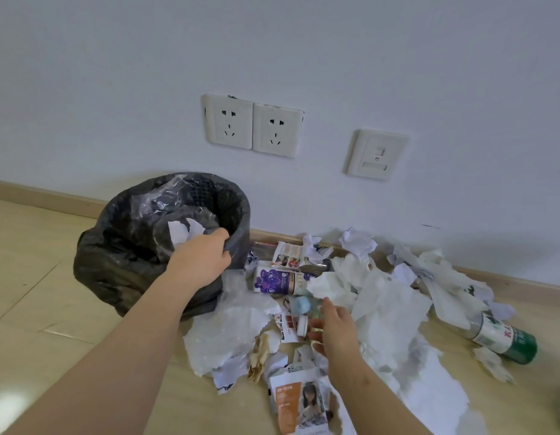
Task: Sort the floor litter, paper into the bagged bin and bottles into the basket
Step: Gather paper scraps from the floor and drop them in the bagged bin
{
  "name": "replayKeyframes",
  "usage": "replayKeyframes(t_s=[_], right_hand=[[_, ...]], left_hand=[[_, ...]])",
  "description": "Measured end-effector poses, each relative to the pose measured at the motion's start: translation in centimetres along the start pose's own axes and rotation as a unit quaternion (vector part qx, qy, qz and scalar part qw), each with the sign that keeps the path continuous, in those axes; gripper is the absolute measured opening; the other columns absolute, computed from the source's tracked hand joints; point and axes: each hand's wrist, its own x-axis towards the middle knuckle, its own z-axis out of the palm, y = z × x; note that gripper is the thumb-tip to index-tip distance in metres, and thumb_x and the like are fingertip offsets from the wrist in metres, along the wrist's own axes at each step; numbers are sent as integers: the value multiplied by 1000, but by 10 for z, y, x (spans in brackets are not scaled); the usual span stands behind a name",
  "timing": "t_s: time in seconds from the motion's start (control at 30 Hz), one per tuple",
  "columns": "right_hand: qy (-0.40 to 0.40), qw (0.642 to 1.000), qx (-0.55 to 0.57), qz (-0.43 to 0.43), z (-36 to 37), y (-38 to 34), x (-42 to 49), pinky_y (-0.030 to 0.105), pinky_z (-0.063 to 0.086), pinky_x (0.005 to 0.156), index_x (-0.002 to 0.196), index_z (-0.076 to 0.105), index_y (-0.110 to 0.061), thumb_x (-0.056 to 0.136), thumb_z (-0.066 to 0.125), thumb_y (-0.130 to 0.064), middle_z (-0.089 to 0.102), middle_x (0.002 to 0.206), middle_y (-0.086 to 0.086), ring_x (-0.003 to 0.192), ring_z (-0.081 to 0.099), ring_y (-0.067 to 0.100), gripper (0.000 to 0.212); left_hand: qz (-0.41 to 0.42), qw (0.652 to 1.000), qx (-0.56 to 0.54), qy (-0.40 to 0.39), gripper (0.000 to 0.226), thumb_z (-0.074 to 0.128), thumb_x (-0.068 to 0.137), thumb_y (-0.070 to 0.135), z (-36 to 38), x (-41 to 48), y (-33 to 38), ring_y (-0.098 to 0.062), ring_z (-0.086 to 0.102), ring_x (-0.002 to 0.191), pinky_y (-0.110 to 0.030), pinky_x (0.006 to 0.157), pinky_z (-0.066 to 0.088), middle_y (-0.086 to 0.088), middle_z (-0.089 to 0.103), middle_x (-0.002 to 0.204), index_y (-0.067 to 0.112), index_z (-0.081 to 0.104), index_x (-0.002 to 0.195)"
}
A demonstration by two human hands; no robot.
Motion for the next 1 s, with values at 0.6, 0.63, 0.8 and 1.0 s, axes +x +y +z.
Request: replayKeyframes(t_s=[0.6,0.63,0.8,1.0], right_hand=[[58,992,-115,-18,-75,27,24,33,44,69,101,54,-12,95,46,-29,59,84,5,74,54,21,19],[59,989,-133,-24,-80,28,24,30,42,66,99,53,-12,96,46,-27,58,83,4,72,53,19,17],[82,936,-323,-114,-100,38,21,33,46,86,112,52,-21,93,46,-26,52,120,5,103,53,23,21],[71,771,-605,-187,-134,55,10,40,25,110,142,23,-39,92,45,-34,4,157,-2,141,16,25,55]], left_hand=[[79,984,30,-154,50,61,86,35,-3,-22,52,-20,55,101,-31,82,47,-3,53,117,23,38,129],[94,987,61,-111,64,63,83,41,-2,-22,59,-23,50,113,-35,90,46,-3,46,128,25,31,137],[252,964,53,58,55,54,86,32,12,-38,122,-21,34,130,-36,106,33,1,34,142,26,36,138],[286,924,134,-215,68,58,83,39,93,-59,133,-25,0,145,-45,116,11,3,2,157,31,27,143]])
